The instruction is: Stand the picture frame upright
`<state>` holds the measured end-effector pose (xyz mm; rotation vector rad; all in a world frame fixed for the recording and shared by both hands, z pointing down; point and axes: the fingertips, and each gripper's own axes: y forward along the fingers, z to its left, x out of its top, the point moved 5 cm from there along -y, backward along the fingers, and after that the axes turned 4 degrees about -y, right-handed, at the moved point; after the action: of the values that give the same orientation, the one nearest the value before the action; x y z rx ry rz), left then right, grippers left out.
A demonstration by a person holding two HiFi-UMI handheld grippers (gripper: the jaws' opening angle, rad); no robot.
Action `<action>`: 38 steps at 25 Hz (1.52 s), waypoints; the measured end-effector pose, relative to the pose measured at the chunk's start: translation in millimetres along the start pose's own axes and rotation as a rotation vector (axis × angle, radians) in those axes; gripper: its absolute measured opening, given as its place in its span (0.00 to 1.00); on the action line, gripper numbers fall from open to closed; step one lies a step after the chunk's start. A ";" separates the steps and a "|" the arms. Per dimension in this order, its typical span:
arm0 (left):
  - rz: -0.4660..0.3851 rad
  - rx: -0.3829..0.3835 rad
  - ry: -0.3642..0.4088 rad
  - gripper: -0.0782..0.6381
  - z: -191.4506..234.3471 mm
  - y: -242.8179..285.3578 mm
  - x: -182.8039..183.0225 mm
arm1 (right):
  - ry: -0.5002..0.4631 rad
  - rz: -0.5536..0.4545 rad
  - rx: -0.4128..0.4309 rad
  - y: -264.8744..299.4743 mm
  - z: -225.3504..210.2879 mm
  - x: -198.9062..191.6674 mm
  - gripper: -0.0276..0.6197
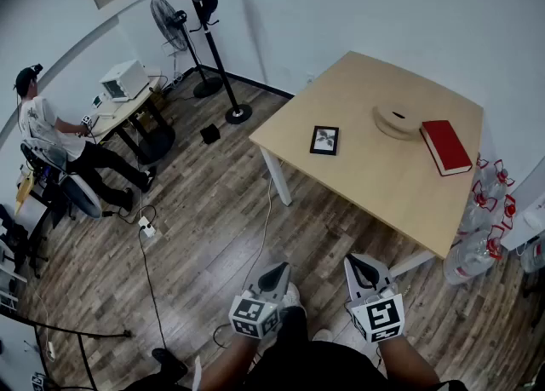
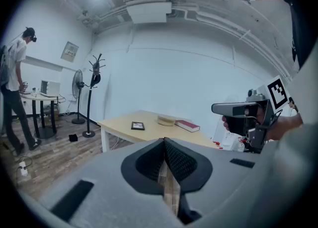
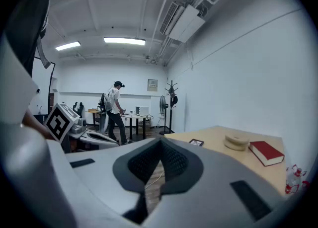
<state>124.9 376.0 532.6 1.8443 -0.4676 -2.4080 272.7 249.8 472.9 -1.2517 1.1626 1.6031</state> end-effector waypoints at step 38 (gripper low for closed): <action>-0.115 -0.031 0.053 0.12 107.7 49.1 96.1 | 0.057 -0.058 -0.054 135.4 -32.4 48.5 0.06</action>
<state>-10.4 327.3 482.1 1.9682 -0.3266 -2.4145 143.6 182.8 448.6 -1.3613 1.1142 1.5747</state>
